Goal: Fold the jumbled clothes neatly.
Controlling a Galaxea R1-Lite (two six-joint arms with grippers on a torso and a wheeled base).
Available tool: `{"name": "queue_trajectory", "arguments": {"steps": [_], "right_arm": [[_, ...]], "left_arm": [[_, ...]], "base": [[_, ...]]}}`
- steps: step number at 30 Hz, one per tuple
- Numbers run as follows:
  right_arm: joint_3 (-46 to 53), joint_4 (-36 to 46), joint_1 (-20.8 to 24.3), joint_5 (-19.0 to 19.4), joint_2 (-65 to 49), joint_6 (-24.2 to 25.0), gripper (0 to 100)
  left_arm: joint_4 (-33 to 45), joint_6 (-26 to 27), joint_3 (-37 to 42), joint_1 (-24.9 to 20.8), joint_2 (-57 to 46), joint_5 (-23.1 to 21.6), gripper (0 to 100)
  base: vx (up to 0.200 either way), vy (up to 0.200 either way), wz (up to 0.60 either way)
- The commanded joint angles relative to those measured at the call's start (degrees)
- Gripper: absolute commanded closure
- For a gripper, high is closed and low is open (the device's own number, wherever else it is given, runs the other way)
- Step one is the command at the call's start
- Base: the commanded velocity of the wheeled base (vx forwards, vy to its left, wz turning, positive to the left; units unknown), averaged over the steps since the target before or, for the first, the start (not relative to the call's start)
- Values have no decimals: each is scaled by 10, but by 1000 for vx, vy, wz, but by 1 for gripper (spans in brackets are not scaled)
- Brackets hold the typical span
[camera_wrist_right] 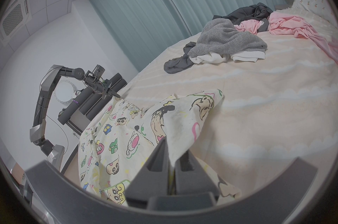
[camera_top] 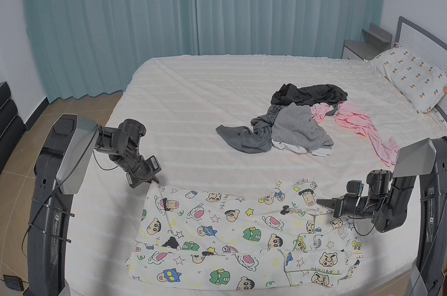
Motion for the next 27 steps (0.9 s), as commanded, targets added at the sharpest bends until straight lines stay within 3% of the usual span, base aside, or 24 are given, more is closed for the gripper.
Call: {"name": "queue_trajectory", "arguments": {"steps": [1,10,15,18,27], "right_arm": [[0,-1,-1,1,0,1,100],[14,-13,-12,1,-20,6,100],[32,-62,-12,-5,-36,57,100],[47,-100,-12,-6,-35,78,100],[50,-101,-17,-6,-35,81,100]], "left_arm": [[1,0,0,4,-4,-1,100],[-5,-3,41,19,-44,-1,100],[-22,-12,74,22,-76,-5,100],[-90,-23,116,23,-93,-5,100],[-253,-26,231,23,-123,-6,100]], "base": [[0,0,0],[0,0,0],[0,0,0],[0,0,0],[0,0,0]]}}
